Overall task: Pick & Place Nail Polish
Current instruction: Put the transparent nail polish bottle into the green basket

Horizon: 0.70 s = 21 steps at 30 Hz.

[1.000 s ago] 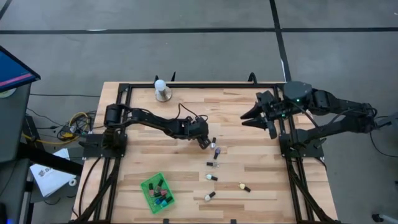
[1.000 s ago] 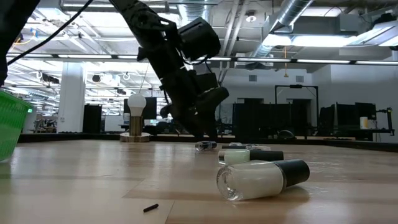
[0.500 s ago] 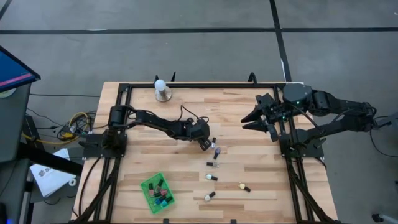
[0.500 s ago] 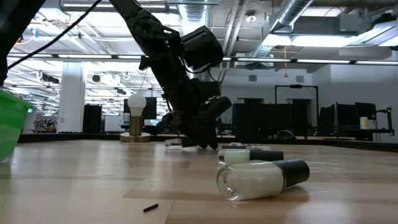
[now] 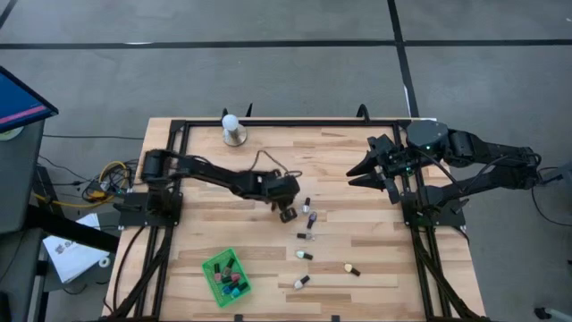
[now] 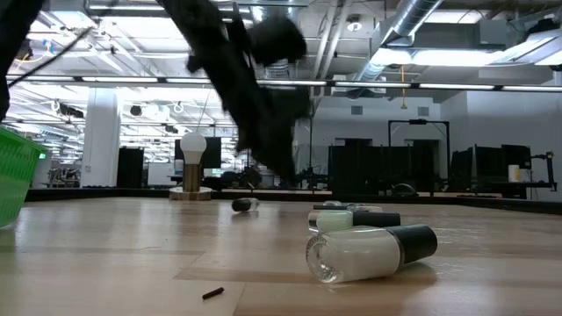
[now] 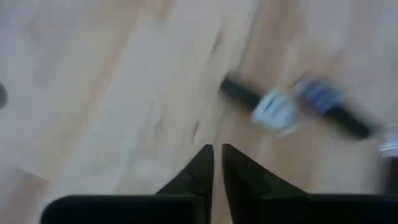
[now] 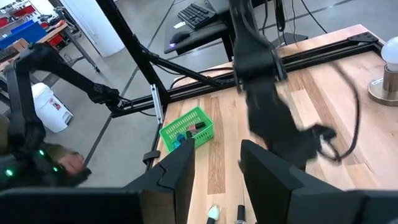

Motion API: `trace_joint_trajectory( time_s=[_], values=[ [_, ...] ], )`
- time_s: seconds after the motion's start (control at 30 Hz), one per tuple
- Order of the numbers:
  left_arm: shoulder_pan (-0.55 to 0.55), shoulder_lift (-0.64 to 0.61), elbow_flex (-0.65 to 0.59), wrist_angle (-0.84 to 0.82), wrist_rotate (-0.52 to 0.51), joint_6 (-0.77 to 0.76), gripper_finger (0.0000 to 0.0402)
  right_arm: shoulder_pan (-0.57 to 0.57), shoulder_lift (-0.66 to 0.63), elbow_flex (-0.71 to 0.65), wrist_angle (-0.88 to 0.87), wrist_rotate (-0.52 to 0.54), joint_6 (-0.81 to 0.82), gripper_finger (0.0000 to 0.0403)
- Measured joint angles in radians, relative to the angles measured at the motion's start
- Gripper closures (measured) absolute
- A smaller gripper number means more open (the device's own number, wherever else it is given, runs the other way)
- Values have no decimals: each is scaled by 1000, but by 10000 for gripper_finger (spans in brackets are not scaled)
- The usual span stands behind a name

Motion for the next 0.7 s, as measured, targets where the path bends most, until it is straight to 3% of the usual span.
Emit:
trace_joint_trajectory(
  time_s=[0.13, 0.27, 0.57, 0.7],
  values=[
    [-2, -125, 4, -116, -12, 63, 325, 0, 0, 0, -9, 0, 2, 281],
    [-8, -213, -4, -238, -25, -24, 264, 0, 0, 0, -11, 0, 2, 281],
    [-61, -258, -206, -192, -119, -170, 141, 27, 0, 0, -18, 0, 2, 281],
    [-60, -257, -299, -5, -141, -167, 121, 26, 0, 0, -18, 0, 1, 281]
  ],
)
